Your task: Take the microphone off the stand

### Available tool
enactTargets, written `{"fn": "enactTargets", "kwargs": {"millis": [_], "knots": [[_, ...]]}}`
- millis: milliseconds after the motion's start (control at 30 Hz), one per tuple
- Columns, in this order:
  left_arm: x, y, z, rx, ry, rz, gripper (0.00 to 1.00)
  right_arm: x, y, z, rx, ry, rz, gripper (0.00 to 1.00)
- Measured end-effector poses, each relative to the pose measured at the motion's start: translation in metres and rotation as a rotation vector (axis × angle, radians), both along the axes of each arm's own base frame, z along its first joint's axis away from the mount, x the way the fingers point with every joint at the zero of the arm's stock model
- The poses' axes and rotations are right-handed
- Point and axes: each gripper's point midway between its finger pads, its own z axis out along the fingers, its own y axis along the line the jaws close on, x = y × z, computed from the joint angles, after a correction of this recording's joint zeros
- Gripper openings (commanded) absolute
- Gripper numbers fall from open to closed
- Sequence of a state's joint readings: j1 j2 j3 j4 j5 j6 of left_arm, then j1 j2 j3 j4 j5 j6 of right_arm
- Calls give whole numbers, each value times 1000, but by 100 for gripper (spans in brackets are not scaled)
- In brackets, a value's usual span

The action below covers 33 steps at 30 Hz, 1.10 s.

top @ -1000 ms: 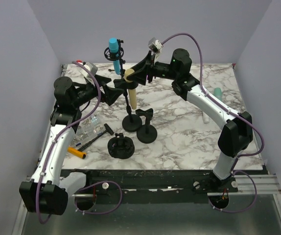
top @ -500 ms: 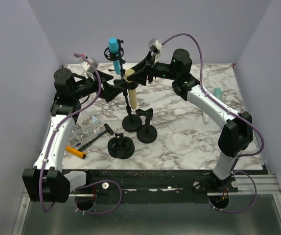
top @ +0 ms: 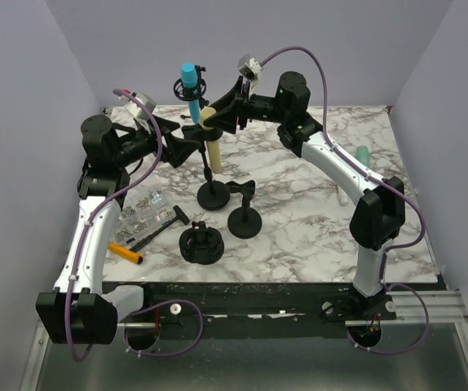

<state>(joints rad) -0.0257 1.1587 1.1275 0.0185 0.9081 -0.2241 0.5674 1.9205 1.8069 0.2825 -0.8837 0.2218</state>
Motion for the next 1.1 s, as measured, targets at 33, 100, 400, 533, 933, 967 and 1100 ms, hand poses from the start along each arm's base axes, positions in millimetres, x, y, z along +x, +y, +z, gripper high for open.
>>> {"fn": "enactTargets", "kwargs": {"millis": [33, 100, 400, 533, 933, 967, 1100], "knots": [[-2, 1, 4, 0, -12, 7, 99, 1, 1, -1, 0, 2, 1, 1], [-4, 3, 8, -1, -28, 14, 99, 0, 1, -3, -2, 8, 9, 1], [13, 23, -5, 18, -11, 48, 99, -8, 0, -17, 0, -1, 45, 1], [11, 14, -20, 29, 11, -33, 99, -9, -1, -17, 2, -5, 48, 1], [13, -9, -48, 54, 53, -128, 87, -9, -1, -16, 2, -5, 48, 1], [14, -10, -53, 53, 68, -133, 77, -9, -1, -16, 2, -6, 48, 1], [18, -15, -62, 58, 94, -146, 21, -9, -1, -16, 3, -4, 48, 1]]}}
